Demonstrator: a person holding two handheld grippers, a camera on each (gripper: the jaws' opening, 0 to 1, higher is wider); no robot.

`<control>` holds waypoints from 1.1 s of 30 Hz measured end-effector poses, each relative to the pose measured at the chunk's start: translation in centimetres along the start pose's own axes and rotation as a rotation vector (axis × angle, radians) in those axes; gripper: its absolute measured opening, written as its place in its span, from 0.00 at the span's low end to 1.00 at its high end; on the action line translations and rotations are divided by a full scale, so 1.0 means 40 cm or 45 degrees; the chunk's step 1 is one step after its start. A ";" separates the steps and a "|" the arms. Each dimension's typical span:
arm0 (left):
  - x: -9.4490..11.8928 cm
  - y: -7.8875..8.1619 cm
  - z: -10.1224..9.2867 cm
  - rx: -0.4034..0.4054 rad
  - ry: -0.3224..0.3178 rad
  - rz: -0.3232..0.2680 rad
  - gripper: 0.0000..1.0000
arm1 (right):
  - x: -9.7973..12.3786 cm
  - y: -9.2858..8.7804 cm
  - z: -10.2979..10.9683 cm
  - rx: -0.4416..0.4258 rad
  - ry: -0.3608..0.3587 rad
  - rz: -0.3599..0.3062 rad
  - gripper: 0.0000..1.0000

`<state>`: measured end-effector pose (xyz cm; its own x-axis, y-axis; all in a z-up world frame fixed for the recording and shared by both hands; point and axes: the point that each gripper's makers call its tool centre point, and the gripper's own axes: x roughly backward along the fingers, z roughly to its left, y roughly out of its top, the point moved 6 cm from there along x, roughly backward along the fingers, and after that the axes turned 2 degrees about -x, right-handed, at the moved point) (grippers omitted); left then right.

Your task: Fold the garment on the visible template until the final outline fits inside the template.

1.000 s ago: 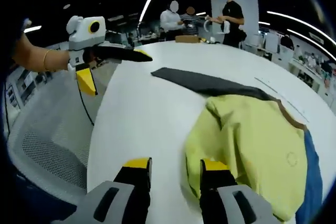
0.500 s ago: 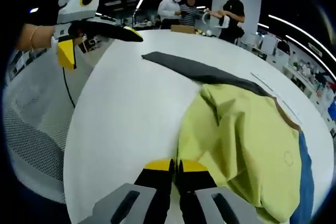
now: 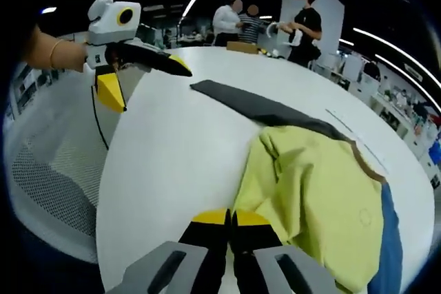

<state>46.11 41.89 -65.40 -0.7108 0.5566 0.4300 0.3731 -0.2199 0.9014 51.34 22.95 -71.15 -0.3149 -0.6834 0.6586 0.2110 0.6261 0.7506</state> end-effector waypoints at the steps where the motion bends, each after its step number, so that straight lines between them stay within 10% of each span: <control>1: 0.000 0.000 0.000 0.000 -0.002 0.001 0.78 | 0.007 0.002 0.002 0.007 0.001 -0.003 0.00; 20: -0.004 -0.018 0.010 0.014 -0.008 0.025 0.71 | 0.028 -0.035 0.116 0.010 0.099 0.027 0.00; 30: -0.002 -0.024 0.013 0.016 -0.011 0.039 0.69 | 0.023 -0.051 0.120 -0.195 0.110 -0.001 0.00; 33: -0.001 -0.023 0.015 0.017 -0.012 0.041 0.68 | 0.037 -0.040 0.114 -0.273 0.110 -0.057 0.16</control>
<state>46.16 42.52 -66.28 -0.6928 0.5566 0.4585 0.4041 -0.2270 0.8861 46.32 22.63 -71.61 -0.2499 -0.7441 0.6196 0.3935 0.5066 0.7671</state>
